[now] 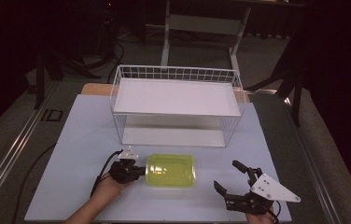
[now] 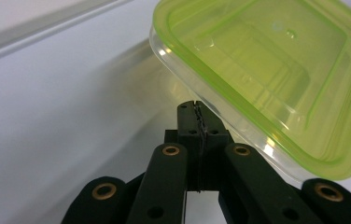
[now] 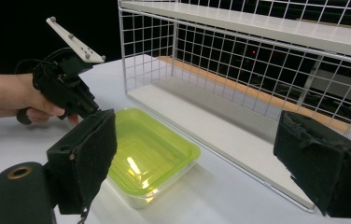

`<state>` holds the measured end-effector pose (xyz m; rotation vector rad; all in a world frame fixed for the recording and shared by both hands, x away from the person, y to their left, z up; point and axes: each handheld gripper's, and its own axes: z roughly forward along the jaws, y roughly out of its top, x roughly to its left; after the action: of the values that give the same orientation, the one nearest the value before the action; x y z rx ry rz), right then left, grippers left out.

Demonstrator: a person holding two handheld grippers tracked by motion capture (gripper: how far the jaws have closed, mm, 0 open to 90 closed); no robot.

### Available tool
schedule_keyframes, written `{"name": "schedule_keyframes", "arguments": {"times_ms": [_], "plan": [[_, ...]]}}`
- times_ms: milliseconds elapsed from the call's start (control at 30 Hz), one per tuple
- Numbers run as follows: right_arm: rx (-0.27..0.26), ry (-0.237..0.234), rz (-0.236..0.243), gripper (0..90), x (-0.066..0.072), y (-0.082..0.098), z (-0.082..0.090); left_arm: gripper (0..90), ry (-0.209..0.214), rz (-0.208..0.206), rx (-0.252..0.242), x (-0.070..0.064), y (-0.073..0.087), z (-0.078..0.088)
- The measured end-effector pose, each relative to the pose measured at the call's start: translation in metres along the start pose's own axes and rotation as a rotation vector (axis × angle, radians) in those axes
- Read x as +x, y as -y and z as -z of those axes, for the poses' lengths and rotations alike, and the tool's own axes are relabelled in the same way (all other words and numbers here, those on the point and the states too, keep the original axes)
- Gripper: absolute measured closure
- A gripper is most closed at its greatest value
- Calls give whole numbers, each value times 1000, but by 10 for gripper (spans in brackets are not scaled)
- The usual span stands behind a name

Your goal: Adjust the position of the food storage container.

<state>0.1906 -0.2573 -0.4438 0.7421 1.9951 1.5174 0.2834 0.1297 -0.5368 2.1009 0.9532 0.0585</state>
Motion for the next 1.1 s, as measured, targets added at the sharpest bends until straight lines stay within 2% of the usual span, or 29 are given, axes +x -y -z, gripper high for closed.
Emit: {"name": "schedule_keyframes", "arguments": {"times_ms": [100,333,600,700,767,867,933,967,1033,1100], "plan": [[1,1,-5,134,-1,1,0,900,8,-12,1,-4,0,-3],[7,0,-4,134,-1,1,-1,900,18,2,-3,-6,-5,-4],[10,1,-1,134,-1,1,-2,900,36,-18,8,-13,-5,-7],[17,8,21,134,-1,2,-2,900,19,-4,5,-9,-2,0],[11,1,12,133,-2,2,-2,896,27,4,-21,-6,0,7],[19,10,12,129,-2,2,-3,777,25,-9,-60,-5,2,24],[34,-2,4,123,-1,2,-5,660,33,-14,-85,-6,3,35],[46,-2,4,123,-1,1,-6,611,50,-17,-105,-7,4,41],[60,-15,5,132,1,1,-8,522,47,-28,-131,-11,5,50],[69,-7,12,133,3,0,-9,420,61,-42,-153,-16,5,59]]}}
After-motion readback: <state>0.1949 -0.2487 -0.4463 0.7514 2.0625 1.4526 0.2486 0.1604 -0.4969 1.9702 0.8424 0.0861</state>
